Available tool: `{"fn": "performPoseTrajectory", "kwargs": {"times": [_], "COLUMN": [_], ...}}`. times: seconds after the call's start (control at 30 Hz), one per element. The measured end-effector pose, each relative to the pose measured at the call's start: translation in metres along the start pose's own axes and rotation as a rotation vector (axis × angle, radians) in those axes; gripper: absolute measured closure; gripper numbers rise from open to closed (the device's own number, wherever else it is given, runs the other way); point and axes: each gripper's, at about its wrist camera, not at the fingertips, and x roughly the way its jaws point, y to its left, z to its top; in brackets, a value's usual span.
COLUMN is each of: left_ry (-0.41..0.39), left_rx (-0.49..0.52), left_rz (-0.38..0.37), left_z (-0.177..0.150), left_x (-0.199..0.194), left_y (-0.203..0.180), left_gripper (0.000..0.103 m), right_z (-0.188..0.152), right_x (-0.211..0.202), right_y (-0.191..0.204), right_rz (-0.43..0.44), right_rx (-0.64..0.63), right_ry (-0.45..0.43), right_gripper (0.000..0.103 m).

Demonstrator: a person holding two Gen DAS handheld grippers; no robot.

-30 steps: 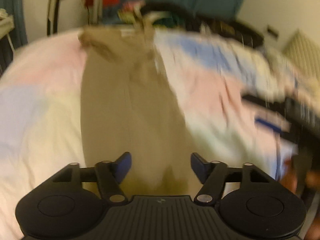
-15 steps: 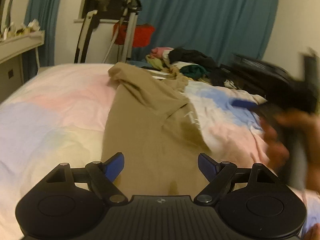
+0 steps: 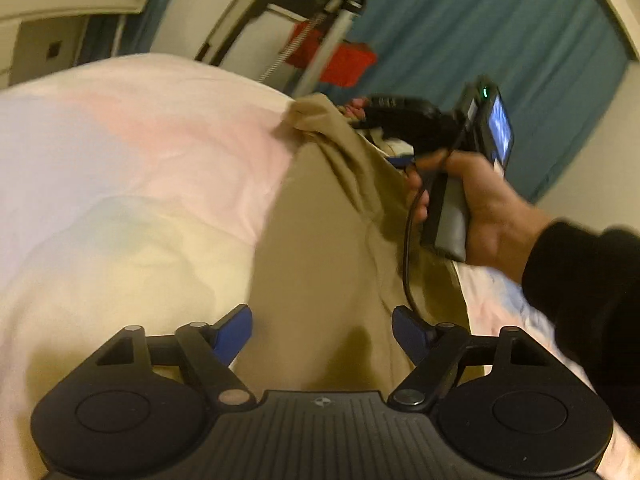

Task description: Fold clothes

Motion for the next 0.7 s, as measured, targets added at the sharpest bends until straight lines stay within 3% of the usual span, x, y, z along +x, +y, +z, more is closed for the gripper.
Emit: {"fn": "performPoseTrajectory", "kwargs": {"times": [0.1,0.2,0.37,0.47,0.7], "left_ry": [0.001,-0.008,-0.009,-0.005,0.007], "left_rx": [-0.057,-0.049,-0.026,-0.025,0.043], "left_rz": [-0.006,0.004,0.036,0.069,0.122], "left_z": [0.003,0.003,0.001,0.001,-0.004], "left_x": [-0.002,-0.008,-0.019,-0.020,-0.022], "left_y": [0.007,0.004,0.003,0.006,0.002], "left_gripper": [0.027,0.027,0.027,0.027,0.027], "right_z": [-0.014,-0.019,-0.010,-0.002,-0.003], "right_x": [0.001,-0.020,-0.057,-0.056,-0.054], "right_y": [0.016,0.019,0.021,0.006,-0.024], "right_rz": [0.027,-0.041,-0.249,-0.376,-0.483], "right_rx": [-0.099,-0.046,0.008,0.035,0.181], "right_ry": [-0.006,-0.135,-0.356,-0.365,-0.329], "right_gripper": [0.096,0.097,0.097,0.097,0.092]}}
